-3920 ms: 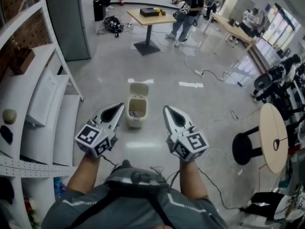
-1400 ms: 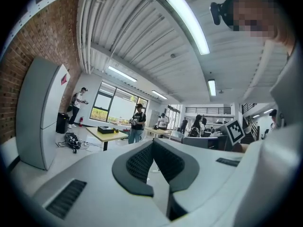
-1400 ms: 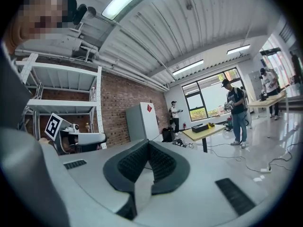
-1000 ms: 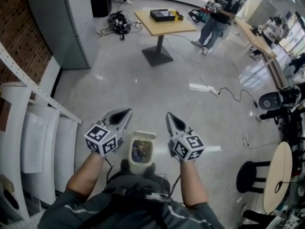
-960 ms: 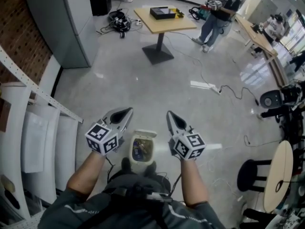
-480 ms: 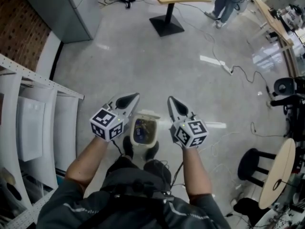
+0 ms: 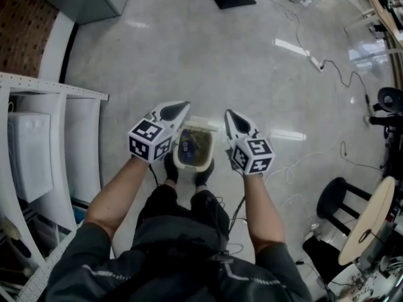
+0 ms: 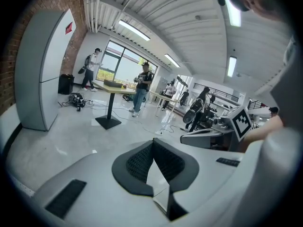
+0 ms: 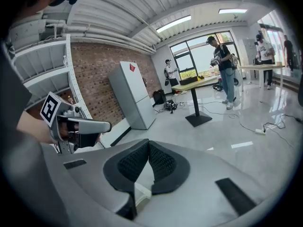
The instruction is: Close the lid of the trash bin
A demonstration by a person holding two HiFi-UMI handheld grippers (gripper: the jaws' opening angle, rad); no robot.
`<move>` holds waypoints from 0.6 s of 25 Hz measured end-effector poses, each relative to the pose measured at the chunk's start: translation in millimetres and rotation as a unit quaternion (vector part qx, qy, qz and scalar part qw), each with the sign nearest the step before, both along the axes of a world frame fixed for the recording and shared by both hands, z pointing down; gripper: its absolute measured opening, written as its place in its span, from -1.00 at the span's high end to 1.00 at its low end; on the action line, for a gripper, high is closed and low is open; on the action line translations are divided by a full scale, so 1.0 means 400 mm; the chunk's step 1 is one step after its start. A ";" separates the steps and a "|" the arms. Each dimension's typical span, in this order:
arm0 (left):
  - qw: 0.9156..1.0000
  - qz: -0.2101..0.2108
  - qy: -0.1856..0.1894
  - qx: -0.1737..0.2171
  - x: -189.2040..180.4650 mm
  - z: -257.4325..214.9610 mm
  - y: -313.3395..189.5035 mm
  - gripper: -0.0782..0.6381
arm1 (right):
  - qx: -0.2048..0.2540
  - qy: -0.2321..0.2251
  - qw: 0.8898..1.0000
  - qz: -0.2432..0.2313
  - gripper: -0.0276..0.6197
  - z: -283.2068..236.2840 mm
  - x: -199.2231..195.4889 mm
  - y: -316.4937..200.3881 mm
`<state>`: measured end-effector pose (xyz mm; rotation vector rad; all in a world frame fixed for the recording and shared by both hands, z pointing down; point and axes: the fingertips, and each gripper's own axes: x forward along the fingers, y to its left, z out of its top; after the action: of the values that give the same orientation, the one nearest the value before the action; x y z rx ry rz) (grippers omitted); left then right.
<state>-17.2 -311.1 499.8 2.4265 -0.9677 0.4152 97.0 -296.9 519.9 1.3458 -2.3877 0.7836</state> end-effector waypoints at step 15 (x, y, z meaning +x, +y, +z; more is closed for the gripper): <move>0.991 0.018 -0.060 -0.122 0.003 0.407 0.035 0.77 | -0.116 0.027 0.993 -0.004 0.88 0.362 -0.043 0.039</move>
<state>-15.8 -297.2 662.7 2.2208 -0.8666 0.6596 79.7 -281.3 664.8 1.2457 -2.1814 0.9738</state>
